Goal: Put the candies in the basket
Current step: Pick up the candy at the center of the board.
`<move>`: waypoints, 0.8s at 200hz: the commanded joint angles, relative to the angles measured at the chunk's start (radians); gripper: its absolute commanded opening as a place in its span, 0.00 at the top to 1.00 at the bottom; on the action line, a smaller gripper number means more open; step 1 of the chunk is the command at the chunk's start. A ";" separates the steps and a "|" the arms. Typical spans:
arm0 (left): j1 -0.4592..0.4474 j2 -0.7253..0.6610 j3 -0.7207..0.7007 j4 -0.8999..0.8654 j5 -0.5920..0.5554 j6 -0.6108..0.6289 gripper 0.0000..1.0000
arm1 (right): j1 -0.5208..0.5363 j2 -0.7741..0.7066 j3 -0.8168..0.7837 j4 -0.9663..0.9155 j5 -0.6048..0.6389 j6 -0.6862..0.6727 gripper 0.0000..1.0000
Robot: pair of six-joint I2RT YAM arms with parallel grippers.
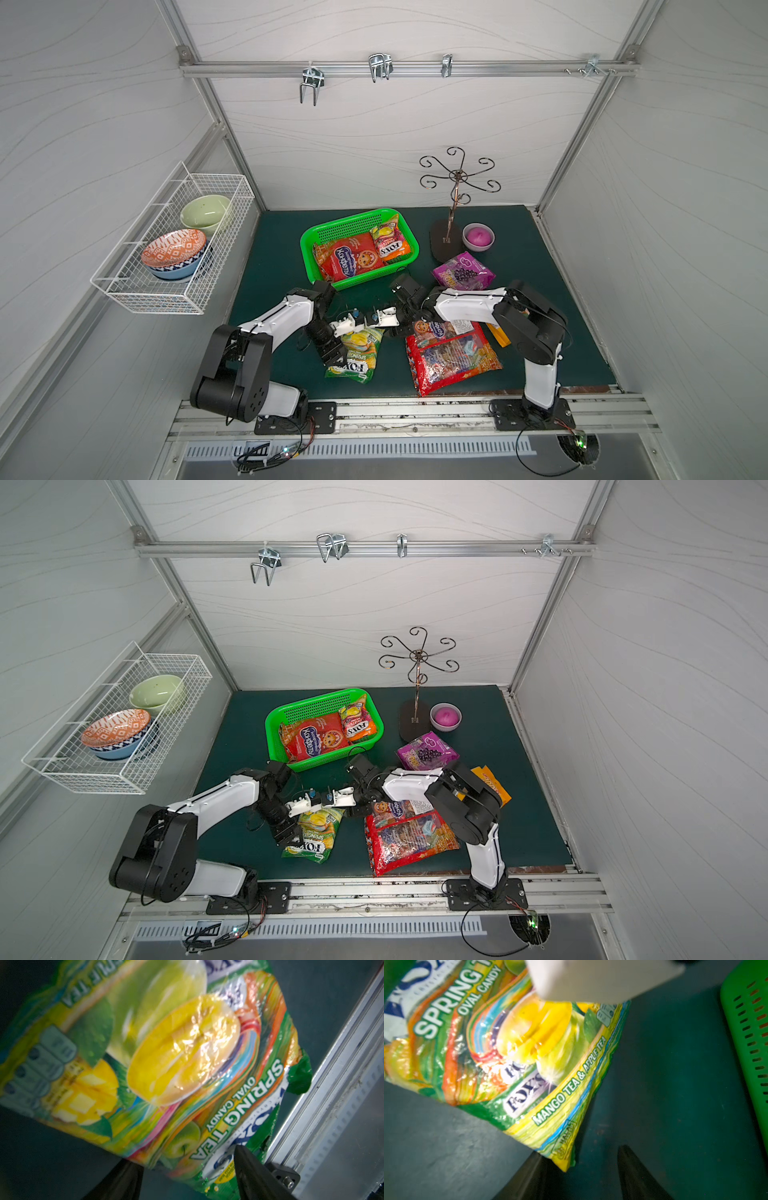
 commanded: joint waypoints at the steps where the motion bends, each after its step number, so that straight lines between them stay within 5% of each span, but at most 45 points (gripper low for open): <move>1: -0.028 0.027 0.031 -0.005 0.024 0.013 0.28 | 0.015 0.062 -0.012 0.037 0.063 -0.048 0.46; 97: -0.028 0.033 0.031 0.012 0.011 0.022 0.28 | 0.063 0.063 -0.008 -0.010 0.059 -0.169 0.70; 118: -0.028 0.024 0.028 0.023 0.009 0.030 0.27 | 0.068 0.057 -0.011 0.033 0.079 -0.162 0.89; 160: -0.027 0.032 0.021 0.052 0.003 0.032 0.27 | 0.085 0.018 -0.119 0.292 0.149 -0.156 0.89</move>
